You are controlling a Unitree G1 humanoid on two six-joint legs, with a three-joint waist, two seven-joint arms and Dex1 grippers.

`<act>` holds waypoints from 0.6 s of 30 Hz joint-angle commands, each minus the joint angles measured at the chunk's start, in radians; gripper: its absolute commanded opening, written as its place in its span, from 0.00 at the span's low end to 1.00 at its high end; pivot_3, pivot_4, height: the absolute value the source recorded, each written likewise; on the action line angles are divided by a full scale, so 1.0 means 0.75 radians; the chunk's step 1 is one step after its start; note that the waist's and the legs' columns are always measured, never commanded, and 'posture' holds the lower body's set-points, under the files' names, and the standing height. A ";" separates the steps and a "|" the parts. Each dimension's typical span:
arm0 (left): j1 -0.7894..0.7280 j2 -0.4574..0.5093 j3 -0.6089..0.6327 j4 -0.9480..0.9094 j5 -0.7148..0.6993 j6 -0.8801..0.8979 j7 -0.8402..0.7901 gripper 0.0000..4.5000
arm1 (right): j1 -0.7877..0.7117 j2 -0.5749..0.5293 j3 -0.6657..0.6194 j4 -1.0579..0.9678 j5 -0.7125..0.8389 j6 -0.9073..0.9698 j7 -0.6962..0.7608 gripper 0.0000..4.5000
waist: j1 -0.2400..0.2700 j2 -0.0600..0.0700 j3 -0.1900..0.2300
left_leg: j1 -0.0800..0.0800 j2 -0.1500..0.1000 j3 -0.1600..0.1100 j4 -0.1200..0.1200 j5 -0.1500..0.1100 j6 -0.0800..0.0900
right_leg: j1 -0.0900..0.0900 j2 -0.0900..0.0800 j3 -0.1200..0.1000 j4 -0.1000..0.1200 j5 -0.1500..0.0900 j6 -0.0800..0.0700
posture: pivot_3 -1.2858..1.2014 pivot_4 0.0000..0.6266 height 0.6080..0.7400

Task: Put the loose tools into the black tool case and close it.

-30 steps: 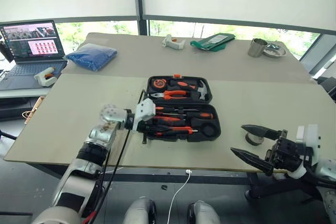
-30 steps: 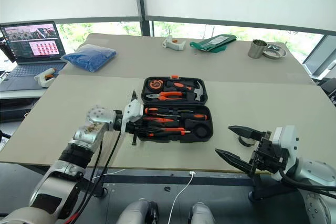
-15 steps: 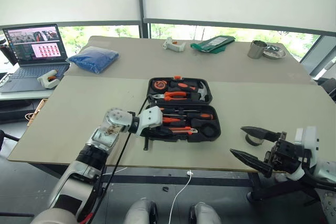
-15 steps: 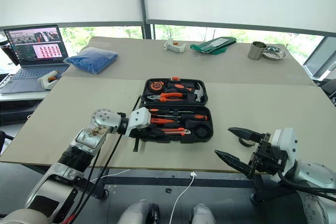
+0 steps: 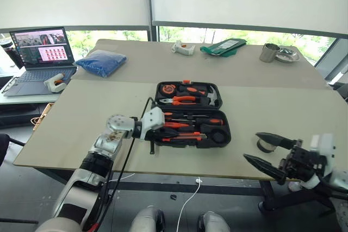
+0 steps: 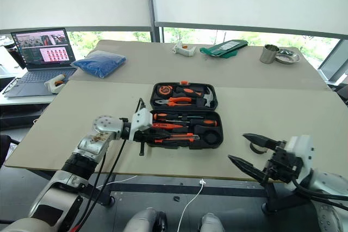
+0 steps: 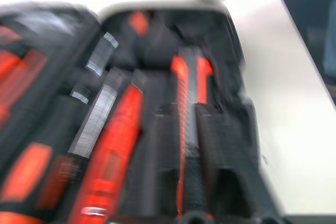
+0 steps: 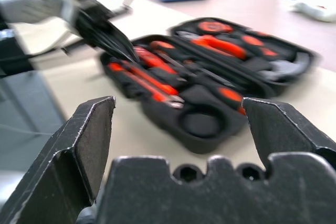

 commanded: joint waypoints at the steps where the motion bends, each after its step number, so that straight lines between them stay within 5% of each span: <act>1: 0.053 0.070 0.144 -0.107 -0.165 -0.065 -0.117 0.53 | 0.153 0.073 -0.167 0.068 -0.067 -0.178 0.040 1.00 | 0.000 0.000 0.000 | 0.000 -0.001 0.000 0.000 -0.001 0.001 | 0.001 0.000 0.000 0.000 0.001 0.001 | 0.52 0.24 1.00; 7: 0.285 0.226 0.165 -0.225 -0.232 -0.119 -0.326 0.98 | 0.330 0.137 -0.208 0.316 -0.264 -0.454 0.075 1.00 | -0.024 0.003 0.000 | 0.002 -0.002 0.002 -0.001 -0.009 -0.002 | -0.001 0.000 0.002 -0.001 -0.008 0.006 | 0.52 0.24 1.00; 13: 0.384 0.207 0.211 -0.350 -0.333 -0.063 -0.288 0.98 | 0.305 0.063 -0.166 0.206 -0.290 -0.326 -0.050 1.00 | -0.037 0.005 0.001 | 0.005 0.001 0.002 -0.001 -0.010 -0.005 | -0.001 -0.002 0.006 -0.002 -0.007 0.003 | 0.52 0.24 1.00; 18: 0.388 0.164 0.201 -0.428 -0.373 -0.007 -0.219 0.98 | 0.122 -0.235 0.005 0.031 -0.267 0.070 -0.086 1.00 | -0.051 0.005 0.001 | 0.008 0.001 0.003 -0.001 -0.010 -0.005 | -0.001 -0.002 0.012 -0.002 -0.007 0.003 | 0.52 0.24 1.00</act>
